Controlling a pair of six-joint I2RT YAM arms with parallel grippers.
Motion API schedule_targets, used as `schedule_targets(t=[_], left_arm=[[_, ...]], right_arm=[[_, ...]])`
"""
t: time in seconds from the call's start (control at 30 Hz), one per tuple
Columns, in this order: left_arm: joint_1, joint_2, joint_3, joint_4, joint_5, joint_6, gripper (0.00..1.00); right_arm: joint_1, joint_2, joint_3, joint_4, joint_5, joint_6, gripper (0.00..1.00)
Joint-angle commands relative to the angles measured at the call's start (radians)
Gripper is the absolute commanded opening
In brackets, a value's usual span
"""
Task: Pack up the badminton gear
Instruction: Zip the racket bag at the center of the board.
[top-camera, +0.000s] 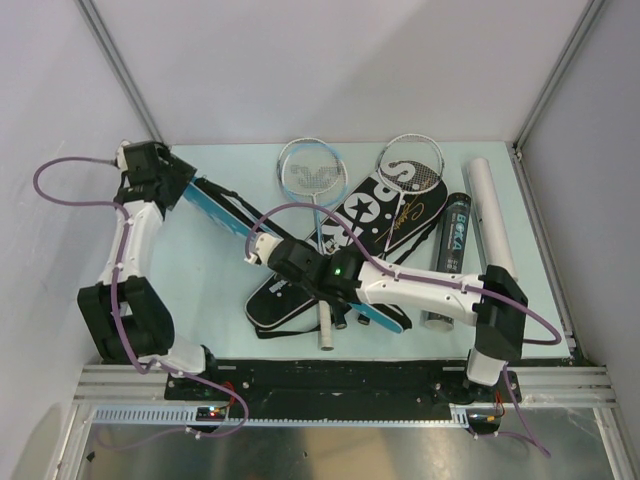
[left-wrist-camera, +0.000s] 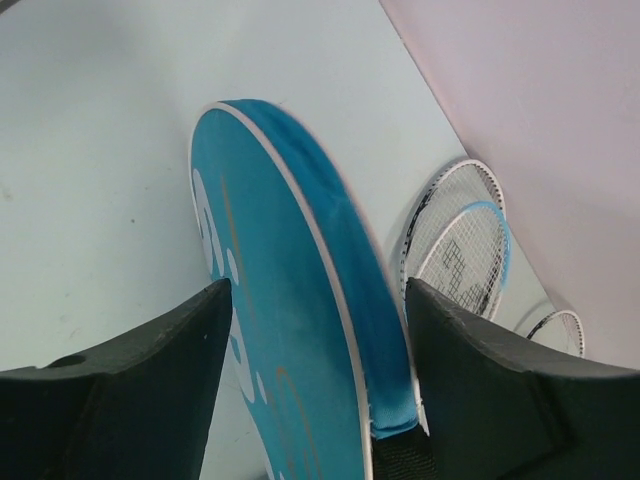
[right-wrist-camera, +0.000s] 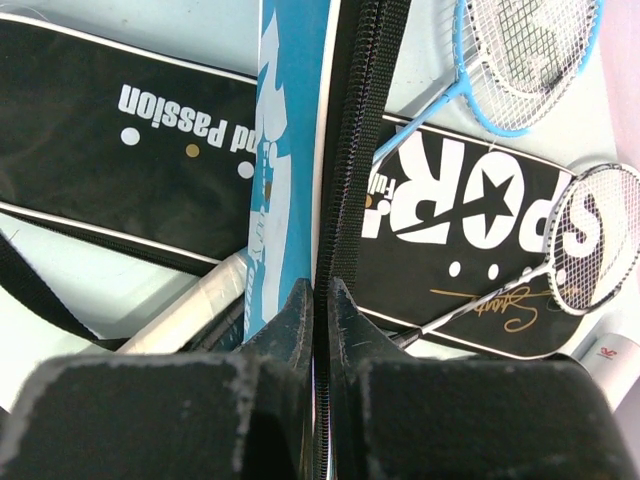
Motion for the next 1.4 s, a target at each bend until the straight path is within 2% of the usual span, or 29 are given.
schedule_targets(t=[0.0,0.3,0.57,0.67,0.83,1.0,1.07,1.27,1.37], left_arm=[[0.033,-0.043,-0.008,0.008,0.057,-0.031,0.72],[0.068,-0.015,0.027,0.008,0.108,-0.011,0.7],[0.085,0.02,0.055,0.006,0.163,-0.01,0.6],[0.09,0.024,0.06,0.006,0.187,-0.014,0.49],[0.096,0.027,0.051,0.004,0.232,-0.045,0.25],[0.096,0.022,0.044,0.003,0.256,-0.064,0.06],[0.097,0.021,0.043,0.002,0.263,-0.069,0.02],[0.099,0.023,0.03,0.001,0.298,-0.081,0.0],[0.099,0.017,0.02,0.001,0.297,-0.079,0.0]], right_arm=[[0.01,-0.065,-0.005,0.055,0.022,0.032,0.0],[0.018,-0.076,-0.02,0.057,0.011,0.048,0.0],[0.016,-0.077,-0.031,0.058,0.003,0.06,0.0],[0.014,-0.08,-0.036,0.06,-0.002,0.068,0.0],[0.012,-0.084,-0.042,0.075,-0.027,0.093,0.0],[-0.01,-0.097,-0.036,0.115,-0.089,0.13,0.1],[-0.028,-0.105,-0.03,0.141,-0.138,0.145,0.14],[-0.126,-0.094,0.009,0.257,-0.337,0.208,0.3],[-0.171,-0.059,0.051,0.321,-0.425,0.249,0.34]])
